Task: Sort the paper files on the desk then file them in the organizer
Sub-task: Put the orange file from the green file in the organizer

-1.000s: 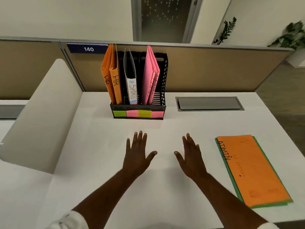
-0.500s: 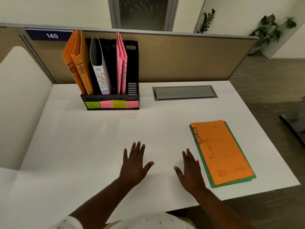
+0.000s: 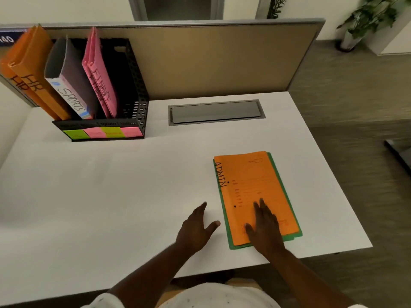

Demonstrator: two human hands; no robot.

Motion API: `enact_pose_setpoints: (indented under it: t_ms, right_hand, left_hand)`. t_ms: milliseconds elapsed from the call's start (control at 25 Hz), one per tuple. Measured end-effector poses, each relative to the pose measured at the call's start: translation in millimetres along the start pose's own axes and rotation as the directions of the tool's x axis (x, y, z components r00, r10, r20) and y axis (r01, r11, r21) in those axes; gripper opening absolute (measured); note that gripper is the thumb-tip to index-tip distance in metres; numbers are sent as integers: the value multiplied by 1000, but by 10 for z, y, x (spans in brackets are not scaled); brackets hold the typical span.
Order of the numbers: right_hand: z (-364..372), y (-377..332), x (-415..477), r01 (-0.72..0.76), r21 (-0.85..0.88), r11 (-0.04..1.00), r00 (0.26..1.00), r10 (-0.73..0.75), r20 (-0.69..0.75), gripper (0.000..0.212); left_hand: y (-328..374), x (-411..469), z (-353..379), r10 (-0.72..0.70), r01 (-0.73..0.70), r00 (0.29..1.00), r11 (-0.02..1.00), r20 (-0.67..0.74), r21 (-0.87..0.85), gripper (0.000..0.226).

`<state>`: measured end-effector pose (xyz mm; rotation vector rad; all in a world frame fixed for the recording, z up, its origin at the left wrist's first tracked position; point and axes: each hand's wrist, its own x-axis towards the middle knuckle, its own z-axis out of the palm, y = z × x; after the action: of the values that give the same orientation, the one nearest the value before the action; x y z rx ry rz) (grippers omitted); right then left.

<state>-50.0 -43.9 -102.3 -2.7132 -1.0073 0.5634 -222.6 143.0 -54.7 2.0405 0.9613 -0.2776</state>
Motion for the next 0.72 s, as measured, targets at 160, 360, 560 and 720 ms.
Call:
enact_pose_setpoints:
  t_ms: [160,360,560,720]
  right_hand:
    - [-139,375,86,-26,-23,999,993,28,118,86]
    - [-196,485,102,30,-74,997,981,-15,193,77]
    - [-234,484,123,43,-67,997,979,-29,201,75]
    - [-329,478,141,38,-13,999,989,-36,146,60]
  left_hand:
    - [389,129,326,-95,137,979,960,178,-246,87]
    - [655,261,485,-201,251,967,861,157,-443,69]
    - [784,384,477,-346,349,928,684,137,-640,58]
    - [875,404,448,-291,333,941,699,174,-633,20]
